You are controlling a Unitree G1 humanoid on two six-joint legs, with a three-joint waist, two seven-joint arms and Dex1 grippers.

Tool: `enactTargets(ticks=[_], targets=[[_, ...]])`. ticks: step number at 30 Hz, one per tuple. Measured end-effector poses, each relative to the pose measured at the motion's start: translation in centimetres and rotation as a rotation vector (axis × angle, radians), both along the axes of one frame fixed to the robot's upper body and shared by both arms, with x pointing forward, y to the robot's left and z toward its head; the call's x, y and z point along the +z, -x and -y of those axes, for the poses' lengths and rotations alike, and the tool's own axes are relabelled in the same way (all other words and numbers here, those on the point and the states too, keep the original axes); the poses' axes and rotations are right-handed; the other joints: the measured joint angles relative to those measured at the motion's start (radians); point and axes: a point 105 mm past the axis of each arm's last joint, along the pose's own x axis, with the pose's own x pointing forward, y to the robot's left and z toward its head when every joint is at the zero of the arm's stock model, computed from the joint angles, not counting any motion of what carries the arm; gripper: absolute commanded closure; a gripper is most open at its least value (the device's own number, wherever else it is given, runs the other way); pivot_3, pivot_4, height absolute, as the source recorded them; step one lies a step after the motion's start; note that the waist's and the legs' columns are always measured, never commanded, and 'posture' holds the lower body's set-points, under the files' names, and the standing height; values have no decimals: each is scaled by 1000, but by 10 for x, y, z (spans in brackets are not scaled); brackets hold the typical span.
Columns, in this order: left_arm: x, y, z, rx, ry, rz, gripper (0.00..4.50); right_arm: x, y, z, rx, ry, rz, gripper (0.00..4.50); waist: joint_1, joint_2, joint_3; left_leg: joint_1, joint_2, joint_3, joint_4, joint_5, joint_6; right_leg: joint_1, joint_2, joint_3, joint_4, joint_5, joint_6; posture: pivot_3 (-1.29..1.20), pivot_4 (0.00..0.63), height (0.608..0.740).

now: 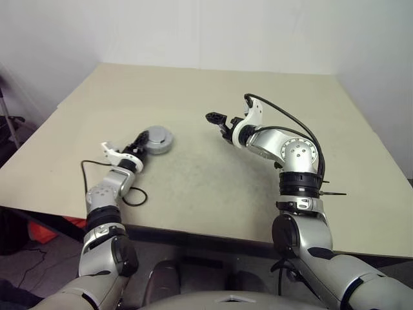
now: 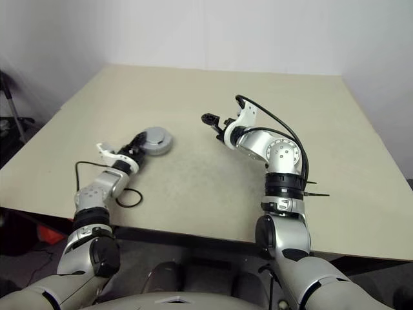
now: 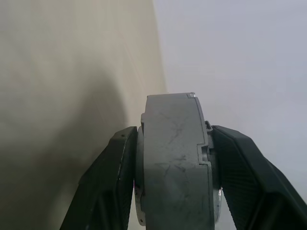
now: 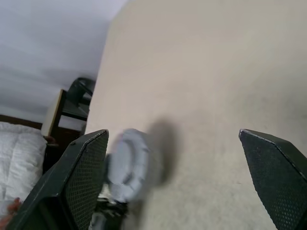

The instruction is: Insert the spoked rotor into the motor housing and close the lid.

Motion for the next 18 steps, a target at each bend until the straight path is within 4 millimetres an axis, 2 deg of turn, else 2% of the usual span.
enactTargets(ticks=[4, 8, 15, 18], targets=[[-3, 3, -28, 110, -37, -12, 2298, -3, 0, 1, 0, 13, 0, 22, 1, 0, 0, 0, 0, 0, 0, 0, 0, 0, 0, 0, 1, 0, 0, 0, 0, 740], [-14, 7, -53, 203, -83, -72, 2298, -8, 1, 2, -3, 31, -9, 22, 0, -2, -1, 1, 0, 0, 1, 0, 0, 0, 0, 0, 1, 0, 0, 0, 0, 740], [-9, 5, -62, 224, -142, -64, 89, -10, 0, 4, -6, 34, -11, 0, -4, -2, -1, 8, 1, 0, 0, 2, -3, 3, 0, 2, 5, 0, 0, 0, 0, 740], [-5, 7, -71, 226, -185, -58, 36, -12, 2, 2, 13, 31, -25, 0, -10, -2, -1, 9, 4, 0, -1, 5, -9, 3, 1, 2, 5, 0, -1, 0, 0, 740]])
